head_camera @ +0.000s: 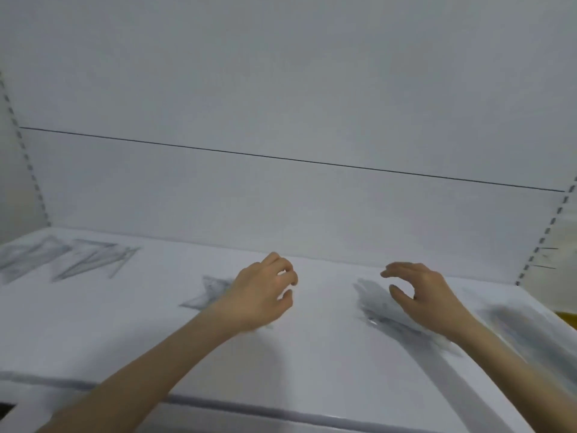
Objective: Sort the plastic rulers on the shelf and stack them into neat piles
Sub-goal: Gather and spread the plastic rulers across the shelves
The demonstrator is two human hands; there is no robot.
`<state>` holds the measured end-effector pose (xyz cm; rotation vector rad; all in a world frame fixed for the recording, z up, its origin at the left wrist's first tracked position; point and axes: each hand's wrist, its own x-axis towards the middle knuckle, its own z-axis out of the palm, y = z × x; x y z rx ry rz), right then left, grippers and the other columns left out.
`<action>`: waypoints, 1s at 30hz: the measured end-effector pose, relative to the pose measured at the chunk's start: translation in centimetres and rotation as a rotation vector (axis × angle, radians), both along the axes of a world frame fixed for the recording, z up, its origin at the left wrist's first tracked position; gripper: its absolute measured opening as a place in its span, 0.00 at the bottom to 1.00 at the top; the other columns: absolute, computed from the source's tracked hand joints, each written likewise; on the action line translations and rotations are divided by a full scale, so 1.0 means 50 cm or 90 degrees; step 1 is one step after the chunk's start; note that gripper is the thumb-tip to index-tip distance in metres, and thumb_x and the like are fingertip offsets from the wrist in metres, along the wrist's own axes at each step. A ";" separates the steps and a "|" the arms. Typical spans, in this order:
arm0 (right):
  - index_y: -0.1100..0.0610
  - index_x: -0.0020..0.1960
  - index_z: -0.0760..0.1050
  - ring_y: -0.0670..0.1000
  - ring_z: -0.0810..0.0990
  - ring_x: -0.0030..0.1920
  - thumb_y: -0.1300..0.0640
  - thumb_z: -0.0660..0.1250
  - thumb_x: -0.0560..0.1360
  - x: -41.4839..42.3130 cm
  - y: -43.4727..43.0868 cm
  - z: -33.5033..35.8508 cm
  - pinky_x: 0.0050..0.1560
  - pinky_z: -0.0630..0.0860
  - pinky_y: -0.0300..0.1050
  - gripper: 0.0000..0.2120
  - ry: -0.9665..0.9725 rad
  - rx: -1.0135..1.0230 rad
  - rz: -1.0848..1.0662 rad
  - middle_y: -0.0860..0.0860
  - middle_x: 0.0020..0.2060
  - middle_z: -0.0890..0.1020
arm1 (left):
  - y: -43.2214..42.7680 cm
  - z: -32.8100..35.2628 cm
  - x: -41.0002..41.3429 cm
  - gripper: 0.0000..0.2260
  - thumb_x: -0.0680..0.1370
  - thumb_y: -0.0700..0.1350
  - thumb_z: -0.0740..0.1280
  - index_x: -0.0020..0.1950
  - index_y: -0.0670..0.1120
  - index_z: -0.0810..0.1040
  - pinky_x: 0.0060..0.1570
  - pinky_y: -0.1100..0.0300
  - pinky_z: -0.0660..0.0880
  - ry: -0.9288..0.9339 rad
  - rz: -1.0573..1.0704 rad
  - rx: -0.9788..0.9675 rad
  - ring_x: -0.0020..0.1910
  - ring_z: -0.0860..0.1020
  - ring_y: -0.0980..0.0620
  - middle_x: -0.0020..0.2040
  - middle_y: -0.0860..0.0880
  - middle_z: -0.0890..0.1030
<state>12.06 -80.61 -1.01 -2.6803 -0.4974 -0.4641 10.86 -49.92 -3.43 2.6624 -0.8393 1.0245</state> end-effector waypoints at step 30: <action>0.58 0.75 0.57 0.58 0.59 0.72 0.18 0.37 0.59 0.061 1.241 -0.080 0.73 0.56 0.54 0.58 0.125 -0.282 0.312 0.57 0.71 0.64 | 1.006 -0.037 -0.082 0.33 0.77 0.63 0.58 0.75 0.46 0.60 0.73 0.55 0.55 0.478 0.454 -0.100 0.75 0.57 0.50 0.77 0.48 0.59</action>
